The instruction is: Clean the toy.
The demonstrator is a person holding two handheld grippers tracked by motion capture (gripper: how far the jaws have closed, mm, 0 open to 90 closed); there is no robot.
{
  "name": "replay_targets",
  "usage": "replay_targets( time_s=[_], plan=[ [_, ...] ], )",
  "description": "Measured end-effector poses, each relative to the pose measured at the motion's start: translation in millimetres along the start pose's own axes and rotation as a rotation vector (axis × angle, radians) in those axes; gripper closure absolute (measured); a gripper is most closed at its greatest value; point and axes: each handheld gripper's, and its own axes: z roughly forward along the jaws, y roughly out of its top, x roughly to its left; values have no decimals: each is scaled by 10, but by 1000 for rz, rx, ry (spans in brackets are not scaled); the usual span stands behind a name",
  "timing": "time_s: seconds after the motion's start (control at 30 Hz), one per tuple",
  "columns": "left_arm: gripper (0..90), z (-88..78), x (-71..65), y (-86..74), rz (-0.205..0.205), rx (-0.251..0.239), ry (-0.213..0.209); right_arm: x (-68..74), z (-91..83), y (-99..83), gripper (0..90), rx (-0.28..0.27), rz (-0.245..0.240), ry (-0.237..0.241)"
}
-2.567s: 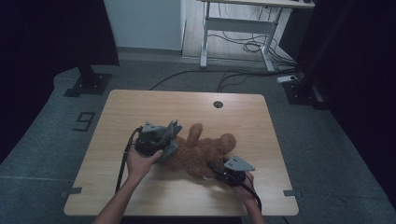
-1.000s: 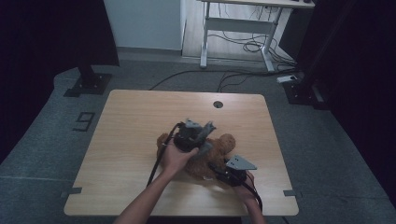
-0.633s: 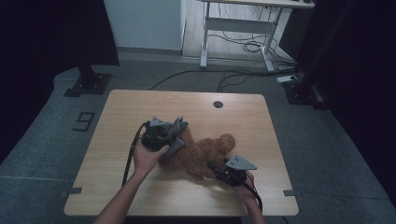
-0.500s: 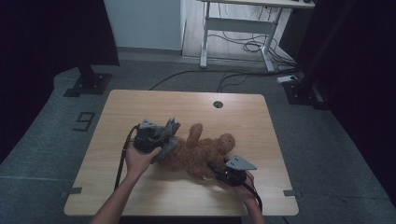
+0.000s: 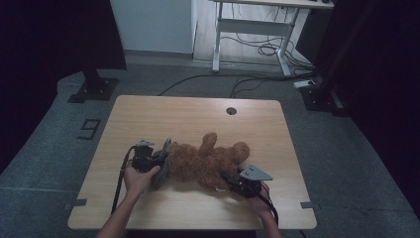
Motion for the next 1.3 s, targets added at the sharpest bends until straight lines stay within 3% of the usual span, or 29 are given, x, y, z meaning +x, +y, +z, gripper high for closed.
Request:
replay_targets(
  time_s=[0.07,0.17,0.3,0.4,0.53,0.6,0.67,0.77,0.8,0.87,0.93,1.1,1.3],
  plan=[
    [757,-108,-49,83,20,-35,-4,-5,-1,-4,537,-2,4,1],
    [759,-280,-230,247,70,-107,-19,-4,1,-2,537,-1,3,-2],
    [760,-322,-610,433,149,-148,-74,-2,4,0,537,-2,3,-3],
    [760,-180,-943,551,199,-133,-128,-6,4,0,536,-2,1,-1],
    [760,135,-1427,700,241,-98,-199,-6,7,0,536,-5,2,-1],
    [759,329,-1710,769,283,-70,-206,-9,7,0,536,-6,1,0],
    [759,482,-1902,800,321,-44,-195,-13,5,1,534,-4,3,4],
    [759,743,-2094,781,370,25,-156,-14,1,-1,535,-3,5,7],
    [759,840,-2113,747,382,57,-135,-14,1,-1,534,-3,4,6],
    [758,924,-2081,691,378,76,-126,-12,-1,-2,534,-1,3,9],
    [759,923,-2017,654,332,55,-145,-16,4,-7,533,1,3,7],
    [758,738,-1874,640,314,28,-127,-12,9,-7,530,-3,2,8],
    [757,462,-1575,566,288,3,-71,-25,8,-9,528,-4,10,10]
  ],
)
